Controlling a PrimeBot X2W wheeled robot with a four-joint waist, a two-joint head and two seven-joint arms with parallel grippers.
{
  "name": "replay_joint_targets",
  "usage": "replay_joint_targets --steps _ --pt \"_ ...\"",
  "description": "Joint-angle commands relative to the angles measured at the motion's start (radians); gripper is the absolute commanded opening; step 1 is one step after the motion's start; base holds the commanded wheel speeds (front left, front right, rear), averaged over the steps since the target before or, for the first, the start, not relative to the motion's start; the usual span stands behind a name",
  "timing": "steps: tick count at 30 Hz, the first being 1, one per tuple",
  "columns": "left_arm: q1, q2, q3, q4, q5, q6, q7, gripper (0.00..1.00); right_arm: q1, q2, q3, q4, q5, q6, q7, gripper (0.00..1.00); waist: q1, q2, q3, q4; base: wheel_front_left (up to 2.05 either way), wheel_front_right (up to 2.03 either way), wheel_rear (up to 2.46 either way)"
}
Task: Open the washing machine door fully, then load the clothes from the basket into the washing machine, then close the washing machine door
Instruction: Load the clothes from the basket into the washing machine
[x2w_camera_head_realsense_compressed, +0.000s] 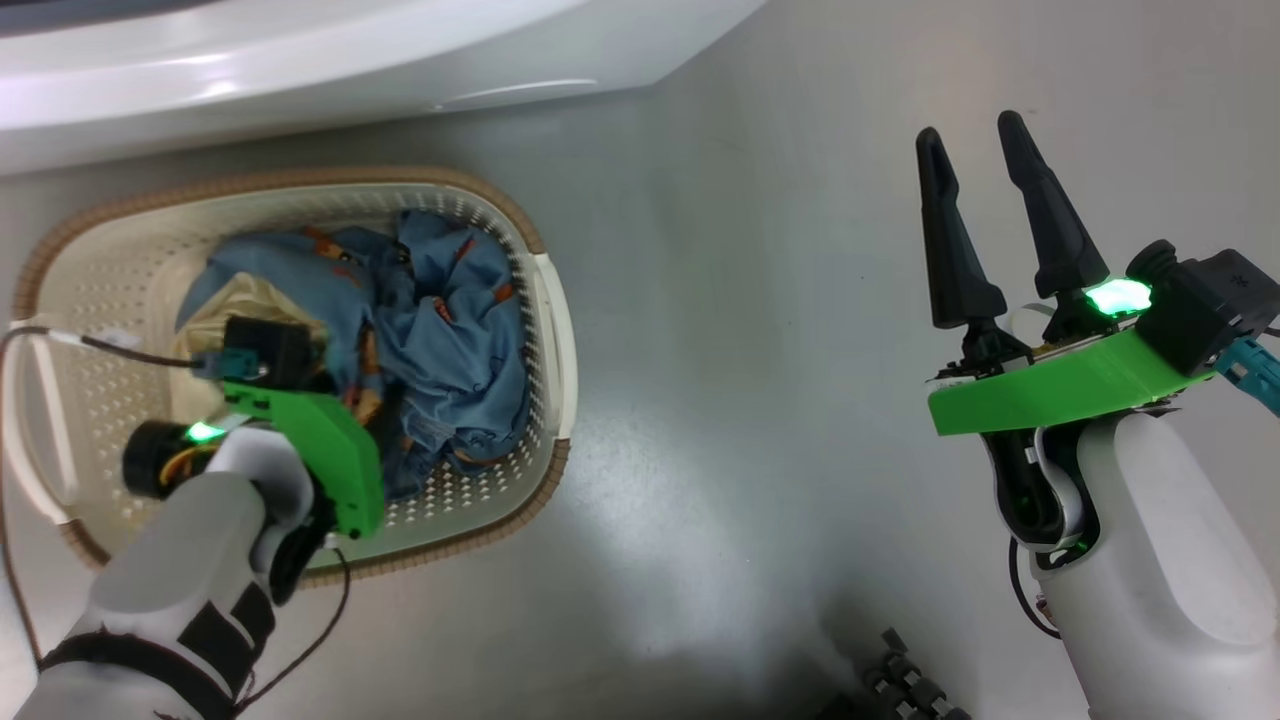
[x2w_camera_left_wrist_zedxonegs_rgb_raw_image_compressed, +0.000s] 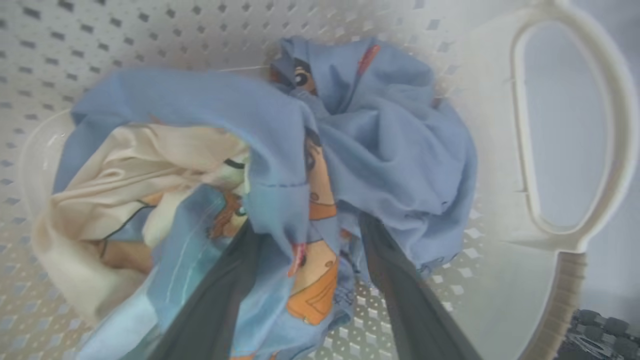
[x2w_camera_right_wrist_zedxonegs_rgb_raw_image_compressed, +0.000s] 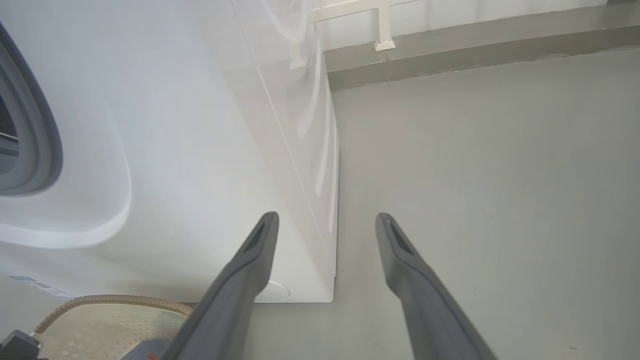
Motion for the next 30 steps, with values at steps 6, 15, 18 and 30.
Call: replay_joint_targets --steps 6,15,18,30 --pt "-0.025 0.087 -0.087 -0.108 -0.115 -0.005 -0.032 1.0 0.009 0.017 0.016 -0.032 -0.009 0.006 -0.009 1.0 -0.0001 -0.0001 0.033 -0.024 0.0 0.0 0.0" --pt "-0.11 0.116 -0.204 -0.099 -0.214 -0.005 -0.004 1.0 0.002 0.027 0.022 -0.043 -0.013 0.006 -0.009 1.0 -0.0001 -0.0001 0.085 -0.044 0.0 0.0 0.0" --pt "-0.14 0.119 -0.244 -0.079 -0.232 -0.005 0.017 1.0 -0.004 0.031 0.028 -0.044 -0.014 0.006 -0.009 1.0 -0.0001 -0.0001 0.101 -0.053 0.0 0.0 0.0" --pt "-0.192 0.087 -0.316 0.045 -0.278 -0.005 -0.004 0.47 -0.003 0.038 0.026 -0.046 -0.018 0.006 -0.009 1.0 -0.0001 -0.0001 0.11 -0.072 0.0 0.0 0.0"
